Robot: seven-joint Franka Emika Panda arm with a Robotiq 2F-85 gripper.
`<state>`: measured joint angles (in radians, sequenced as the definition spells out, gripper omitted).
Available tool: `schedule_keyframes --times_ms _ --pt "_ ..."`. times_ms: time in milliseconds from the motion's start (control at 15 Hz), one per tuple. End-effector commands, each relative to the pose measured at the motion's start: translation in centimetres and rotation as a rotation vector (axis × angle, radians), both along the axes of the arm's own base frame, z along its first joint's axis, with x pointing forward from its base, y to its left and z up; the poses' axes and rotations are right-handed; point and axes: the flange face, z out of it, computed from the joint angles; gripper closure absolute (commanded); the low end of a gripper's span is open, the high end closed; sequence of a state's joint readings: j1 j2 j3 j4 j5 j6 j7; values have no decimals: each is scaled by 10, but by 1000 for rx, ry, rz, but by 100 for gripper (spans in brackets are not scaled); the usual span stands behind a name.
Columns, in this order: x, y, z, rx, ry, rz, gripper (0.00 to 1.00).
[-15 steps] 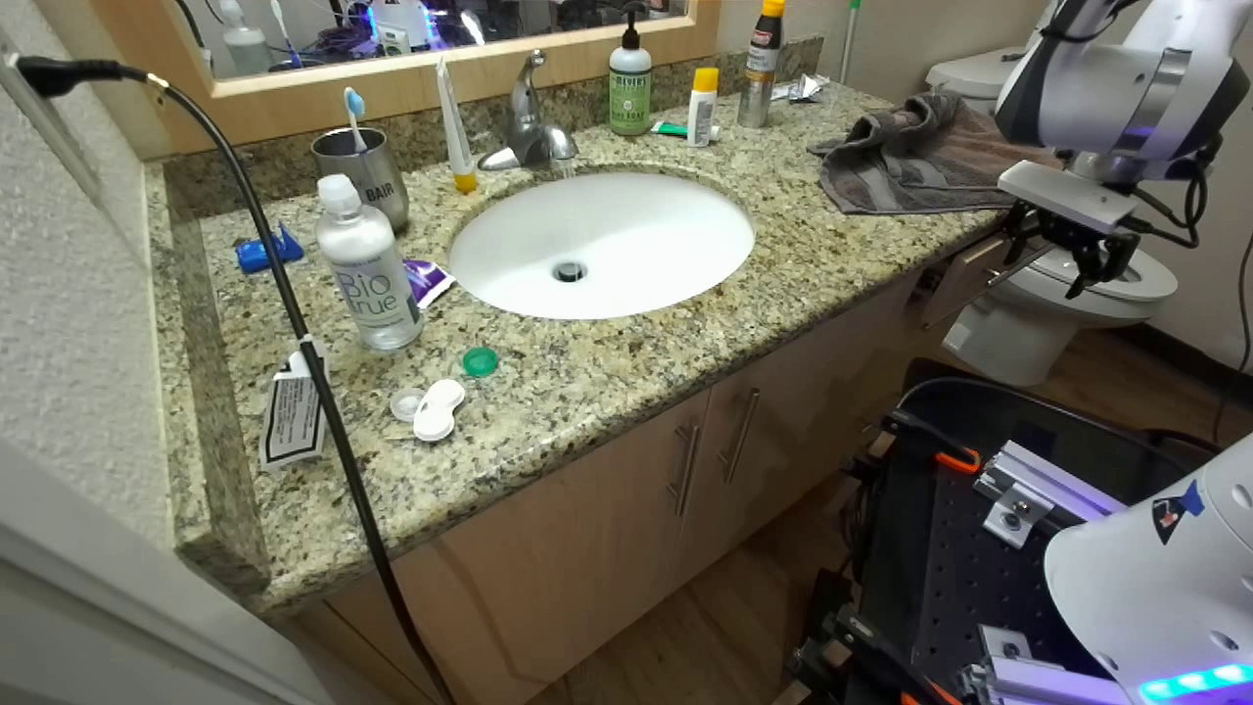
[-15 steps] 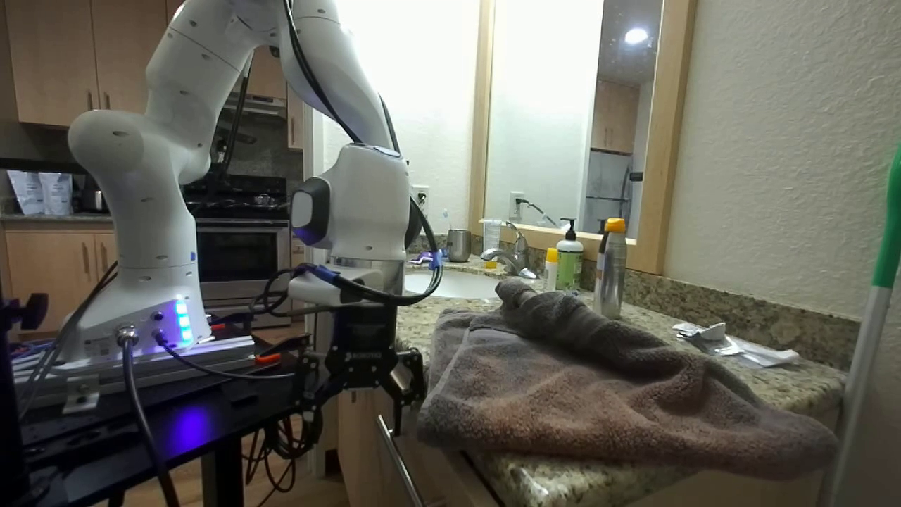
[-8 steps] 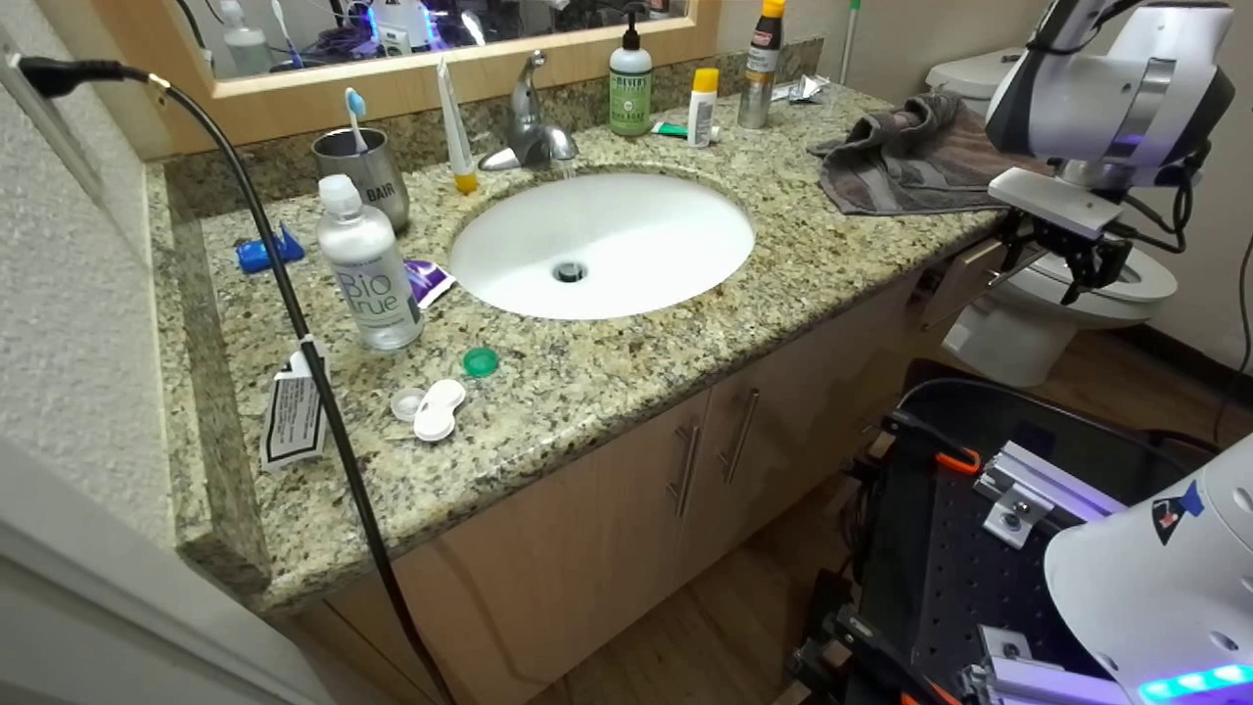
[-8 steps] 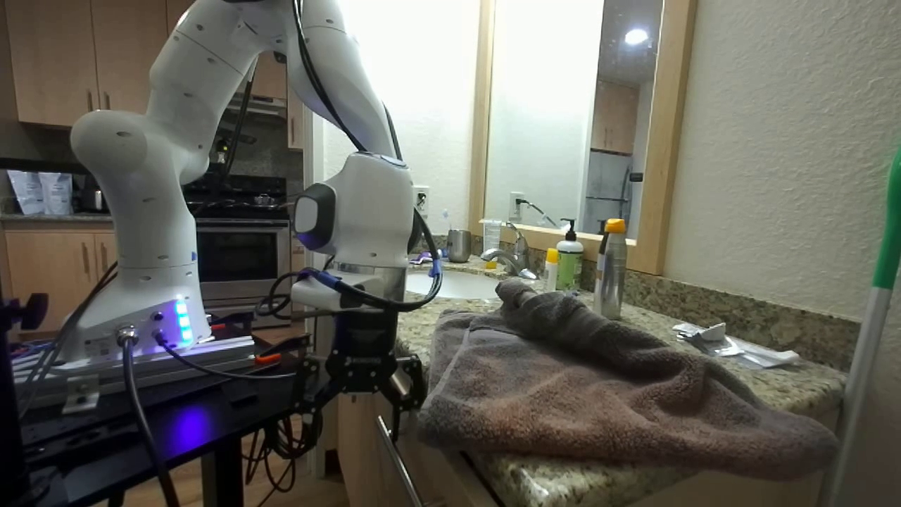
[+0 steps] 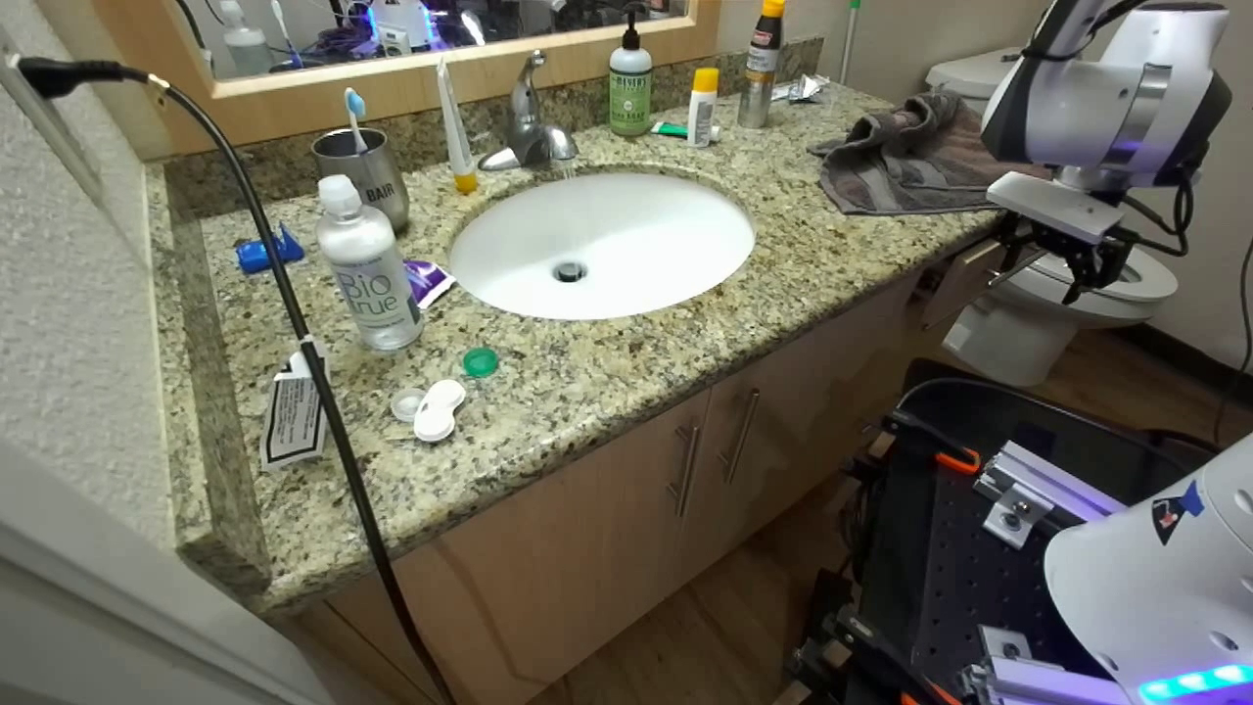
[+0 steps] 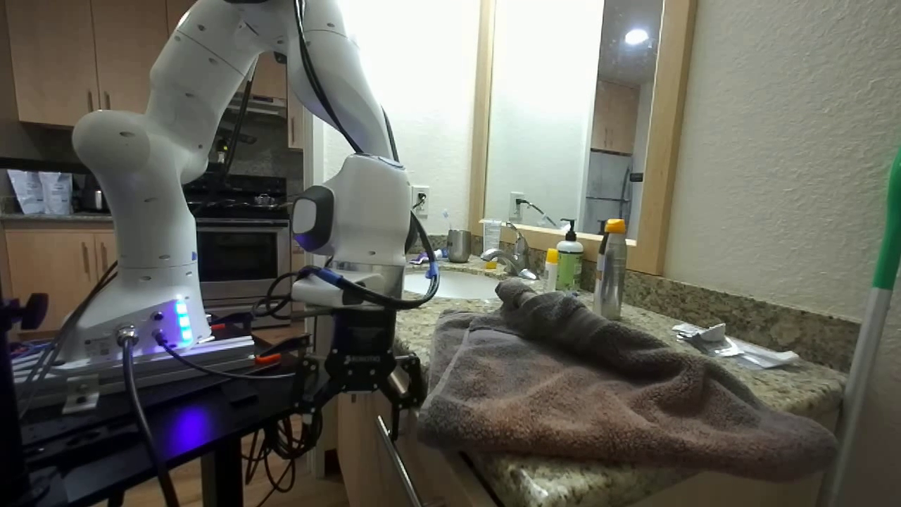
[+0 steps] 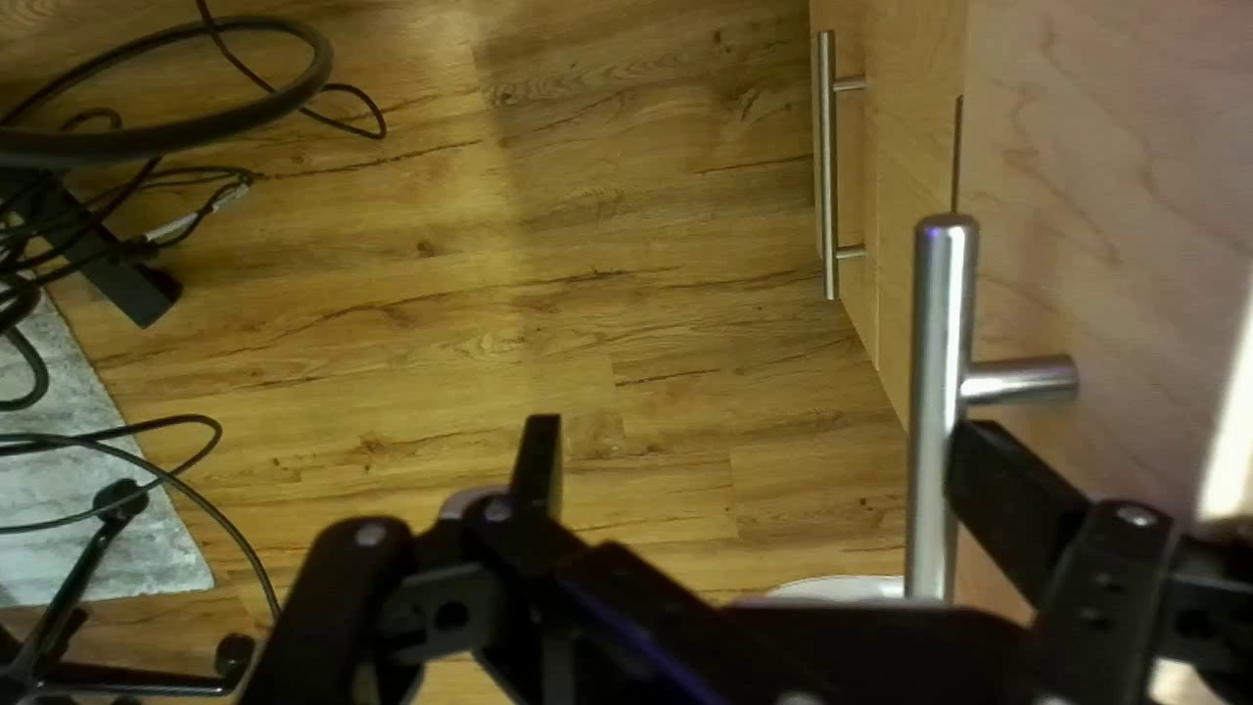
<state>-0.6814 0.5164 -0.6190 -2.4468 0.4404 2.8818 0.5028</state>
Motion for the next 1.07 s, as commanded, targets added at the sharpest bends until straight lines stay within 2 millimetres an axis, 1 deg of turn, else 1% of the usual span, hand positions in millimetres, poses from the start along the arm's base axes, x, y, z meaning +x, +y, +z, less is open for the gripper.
schedule_keyframes --times_ms 0,200,333,667,867,1000 --pt "-32 -2 -9 29 36 120 0" --pt "-49 -6 -9 66 55 271 0" --pt "-60 -9 -10 83 71 326 0" --pt "-80 -13 -9 105 94 380 0" --pt "-90 -7 -13 162 117 399 0" --pt "-103 -3 -16 197 158 415 0"
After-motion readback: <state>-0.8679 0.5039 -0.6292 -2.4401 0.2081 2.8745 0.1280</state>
